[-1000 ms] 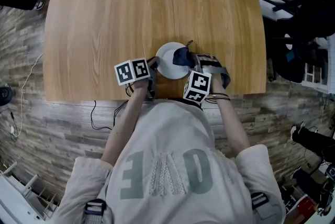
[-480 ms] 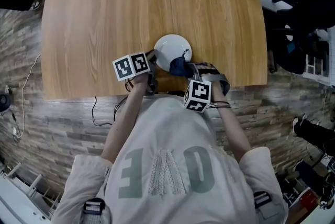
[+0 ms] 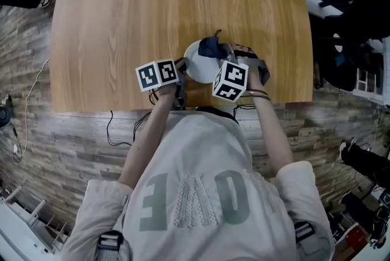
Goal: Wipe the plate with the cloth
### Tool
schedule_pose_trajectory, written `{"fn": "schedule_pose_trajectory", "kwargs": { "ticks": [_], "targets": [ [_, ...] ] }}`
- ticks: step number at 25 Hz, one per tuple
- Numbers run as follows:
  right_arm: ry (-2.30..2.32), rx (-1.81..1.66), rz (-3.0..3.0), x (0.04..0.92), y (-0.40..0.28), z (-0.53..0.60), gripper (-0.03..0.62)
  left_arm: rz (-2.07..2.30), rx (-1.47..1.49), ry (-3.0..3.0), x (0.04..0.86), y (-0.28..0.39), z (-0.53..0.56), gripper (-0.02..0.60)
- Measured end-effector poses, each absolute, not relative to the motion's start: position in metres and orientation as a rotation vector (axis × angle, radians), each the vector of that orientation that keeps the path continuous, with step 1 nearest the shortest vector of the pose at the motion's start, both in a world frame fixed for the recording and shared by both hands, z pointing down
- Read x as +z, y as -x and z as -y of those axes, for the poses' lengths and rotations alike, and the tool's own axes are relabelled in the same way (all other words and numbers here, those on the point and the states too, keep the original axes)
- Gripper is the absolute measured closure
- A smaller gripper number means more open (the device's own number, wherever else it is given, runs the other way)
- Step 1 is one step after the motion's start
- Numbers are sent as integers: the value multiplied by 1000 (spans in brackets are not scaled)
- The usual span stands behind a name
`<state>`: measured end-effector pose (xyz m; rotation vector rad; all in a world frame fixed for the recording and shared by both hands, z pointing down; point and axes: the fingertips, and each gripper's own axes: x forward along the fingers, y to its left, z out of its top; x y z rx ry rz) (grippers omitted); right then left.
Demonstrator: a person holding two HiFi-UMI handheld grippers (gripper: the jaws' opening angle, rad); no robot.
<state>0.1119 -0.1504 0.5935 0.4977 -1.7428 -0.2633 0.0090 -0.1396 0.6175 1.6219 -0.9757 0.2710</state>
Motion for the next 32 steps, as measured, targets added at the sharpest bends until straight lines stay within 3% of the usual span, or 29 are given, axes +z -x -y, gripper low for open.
{"fn": "schedule_pose_trajectory", "kwargs": {
  "ticks": [13, 32],
  "targets": [
    [-475, -332, 1674, 609, -99, 165, 537, 964, 266, -1618, 619, -9, 140, 541],
    [-195, -176, 1740, 605, -92, 44, 537, 984, 270, -1624, 617, -8, 142, 541]
  ]
}}
